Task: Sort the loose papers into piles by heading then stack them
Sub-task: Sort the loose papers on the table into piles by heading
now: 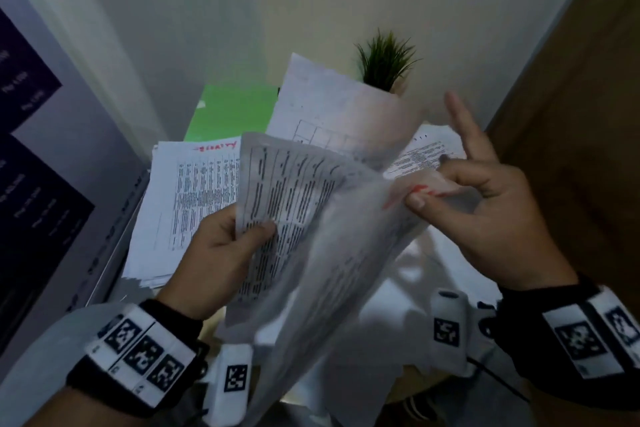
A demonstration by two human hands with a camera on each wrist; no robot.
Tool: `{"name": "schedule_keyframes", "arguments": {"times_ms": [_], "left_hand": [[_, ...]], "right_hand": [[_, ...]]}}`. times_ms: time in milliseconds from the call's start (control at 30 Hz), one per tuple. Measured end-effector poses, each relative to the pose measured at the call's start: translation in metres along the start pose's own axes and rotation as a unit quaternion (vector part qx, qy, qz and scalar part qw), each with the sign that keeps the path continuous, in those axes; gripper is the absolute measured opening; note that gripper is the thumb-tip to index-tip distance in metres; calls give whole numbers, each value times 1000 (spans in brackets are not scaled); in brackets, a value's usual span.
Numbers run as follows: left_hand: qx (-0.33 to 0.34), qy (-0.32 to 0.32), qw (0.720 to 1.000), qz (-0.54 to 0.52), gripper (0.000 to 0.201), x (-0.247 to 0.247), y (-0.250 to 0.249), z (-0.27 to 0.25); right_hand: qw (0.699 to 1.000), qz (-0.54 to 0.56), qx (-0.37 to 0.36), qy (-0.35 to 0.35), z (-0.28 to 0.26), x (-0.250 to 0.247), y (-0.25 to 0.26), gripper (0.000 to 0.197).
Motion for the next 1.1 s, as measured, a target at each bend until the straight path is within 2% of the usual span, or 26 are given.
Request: {"name": "schedule_keyframes", "arguments": {"times_ms": [100, 200, 267, 367, 400, 567, 667, 700, 733, 800, 867, 900, 967, 1000, 1033, 1067, 1100], "left_hand": [[67, 23, 997, -18, 20, 7, -26, -8], [134, 89, 986, -50, 27, 25, -53, -25], [137, 128, 980, -64, 20, 36, -61, -33], [115, 186, 971, -92, 9, 47, -65, -46], [110, 189, 971, -92, 13, 48, -65, -47], [54, 154, 984, -75, 29, 38, -40, -34], [39, 161, 979, -118, 63, 36, -43, -34], [57, 160, 981, -98, 62, 37, -46, -34], [75, 144, 985, -63, 51, 38, -46, -34], [104, 67, 992, 21, 21, 33, -43, -29], [113, -2, 992, 49, 24, 24, -40, -27], [109, -26, 993, 28, 23, 20, -40, -26], [101, -50, 993, -30, 17, 13, -45, -21], [101, -55, 991, -62, 19, 10, -49, -20], [103, -61, 989, -91, 22, 7, -51, -18], [103, -67, 986, -114, 22, 6, -55, -16], [105, -72, 984, -127, 21, 4, -56, -15]], "right_hand": [[999, -14, -39, 8, 0, 4, 14, 29], [996, -47, -79, -2, 2, 4, 27, 18], [992, -62, -108, -8, 4, 2, 38, 11], [985, -83, -149, 3, 4, 3, 47, 22], [985, -88, -146, 3, 5, 3, 45, 26], [984, -84, -137, -79, 11, -6, 35, 22], [985, -60, -101, -125, 12, -18, 28, 17], [986, -53, -87, -134, 12, -19, 28, 13], [986, -47, -78, -139, 11, -19, 28, 9], [985, -28, -85, -146, 9, -17, 36, 8], [981, -2, -92, -172, 9, -21, 36, 33], [977, 8, -92, -193, 10, -27, 31, 50], [976, 75, -49, -198, 12, -30, 9, 83], [972, 153, 7, -177, 12, -23, -6, 96], [957, 236, 78, -150, 9, -12, -20, 101], [941, 280, 140, -126, 3, 1, -31, 95], [938, 273, 183, -108, -4, 12, -36, 80]]}}
Point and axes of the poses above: each hand's wrist, its own z-axis towards the middle knuckle, its own x-axis out of the palm, y = z × x, the point moved 10 cm from there along z, towards the middle knuckle, and after that the axes turned 15 degrees about -y, right-handed, at the moved point
